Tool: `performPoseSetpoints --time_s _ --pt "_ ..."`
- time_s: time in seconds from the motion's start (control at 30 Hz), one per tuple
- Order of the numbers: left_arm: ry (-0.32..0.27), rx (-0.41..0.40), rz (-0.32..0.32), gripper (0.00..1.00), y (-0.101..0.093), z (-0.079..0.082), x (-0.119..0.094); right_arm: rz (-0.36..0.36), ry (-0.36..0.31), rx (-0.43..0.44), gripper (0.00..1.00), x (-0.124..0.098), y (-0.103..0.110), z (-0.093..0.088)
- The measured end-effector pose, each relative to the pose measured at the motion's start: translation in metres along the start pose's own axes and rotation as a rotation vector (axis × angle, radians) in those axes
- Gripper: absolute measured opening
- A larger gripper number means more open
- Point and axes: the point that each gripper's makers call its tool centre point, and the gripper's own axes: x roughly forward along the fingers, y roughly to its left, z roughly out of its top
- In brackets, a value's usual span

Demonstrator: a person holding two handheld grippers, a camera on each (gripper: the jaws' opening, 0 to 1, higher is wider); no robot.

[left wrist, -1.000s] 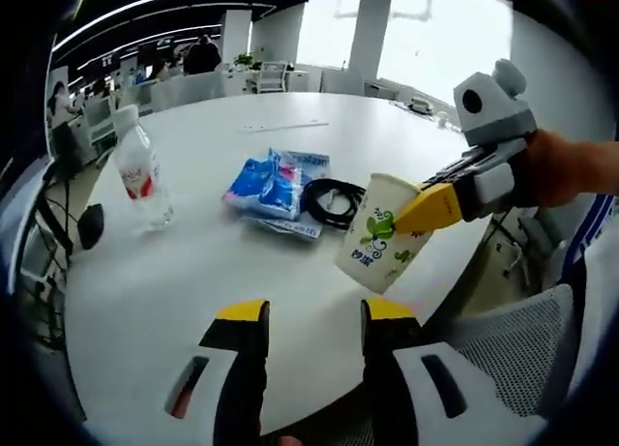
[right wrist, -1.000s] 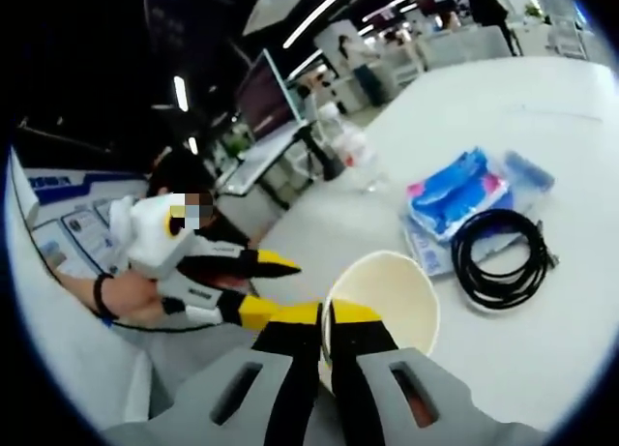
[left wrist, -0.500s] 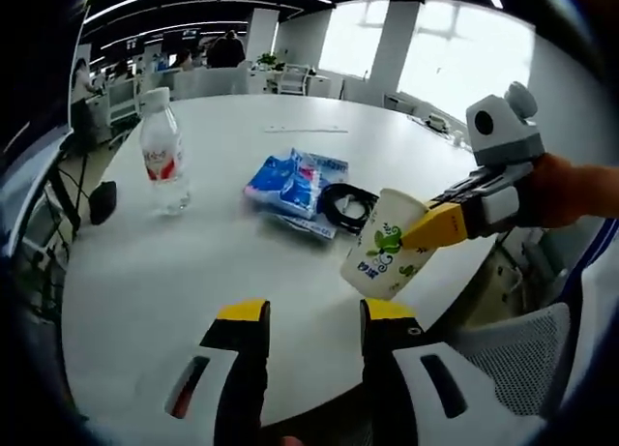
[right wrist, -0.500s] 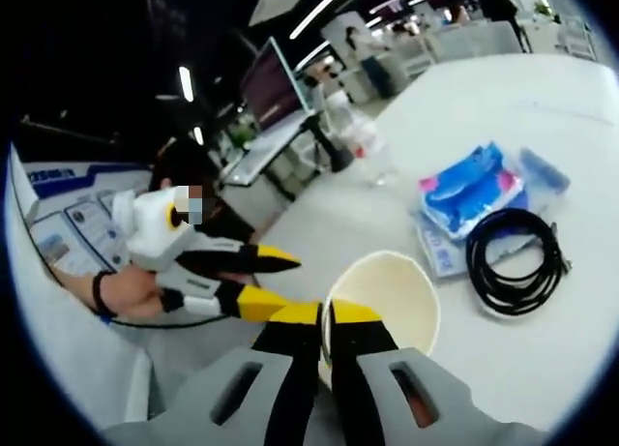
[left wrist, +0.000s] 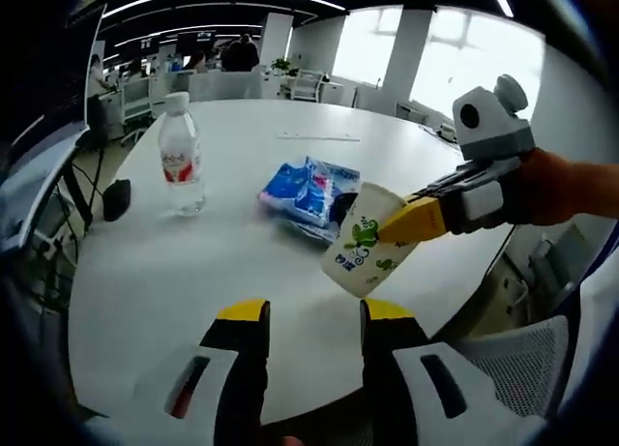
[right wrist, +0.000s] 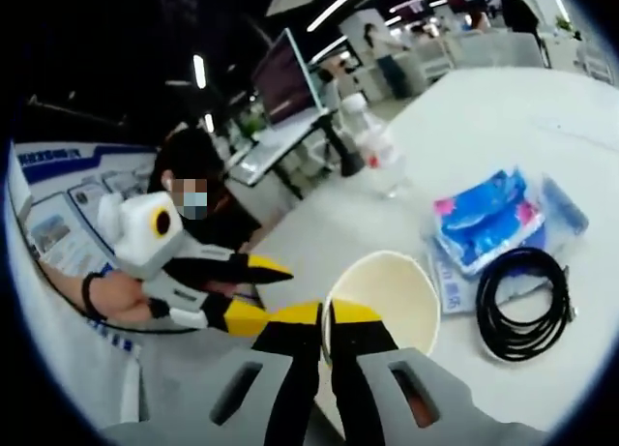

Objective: Arrange the tabletop items into an orderly group along one side of the table until the central work area is clear of visible clutter.

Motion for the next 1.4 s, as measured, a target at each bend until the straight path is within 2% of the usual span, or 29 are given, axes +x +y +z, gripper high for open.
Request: performPoseSetpoints --time_s 0.2,0.4,0.63,0.7,0.8,0.97,1.23,1.4 --pt "-0.012 -0.013 0.021 0.36 0.005 0.005 -0.004 0.001 0.017 -0.037 0.0 0.01 -0.004 0.011" --pt "-0.02 -0.025 0.03 0.36 0.008 0.009 -0.005 -0.005 0.072 -0.129 0.0 0.023 -0.009 0.021" --pt "-0.025 -0.012 0.032 0.37 0.008 0.016 -0.01 -0.02 0.169 -0.281 0.0 0.038 -0.018 0.027" --pt "-0.035 -0.014 0.042 0.37 0.01 0.02 -0.012 -0.027 0.198 -0.337 0.0 0.042 -0.022 0.031" --pt "-0.042 -0.023 0.051 0.37 0.012 0.021 -0.013 -0.067 0.277 -0.46 0.0 0.049 -0.035 0.034" --pt "-0.034 -0.006 0.05 0.37 0.01 0.019 -0.013 -0.075 0.355 -0.555 0.0 0.067 -0.045 0.036" --pt "-0.04 -0.035 0.061 0.37 0.012 0.017 -0.016 -0.044 0.395 -0.644 0.0 0.095 -0.043 0.049" --pt "-0.056 -0.045 0.069 0.37 0.012 0.021 -0.021 -0.038 0.4 -0.67 0.0 0.109 -0.046 0.06"
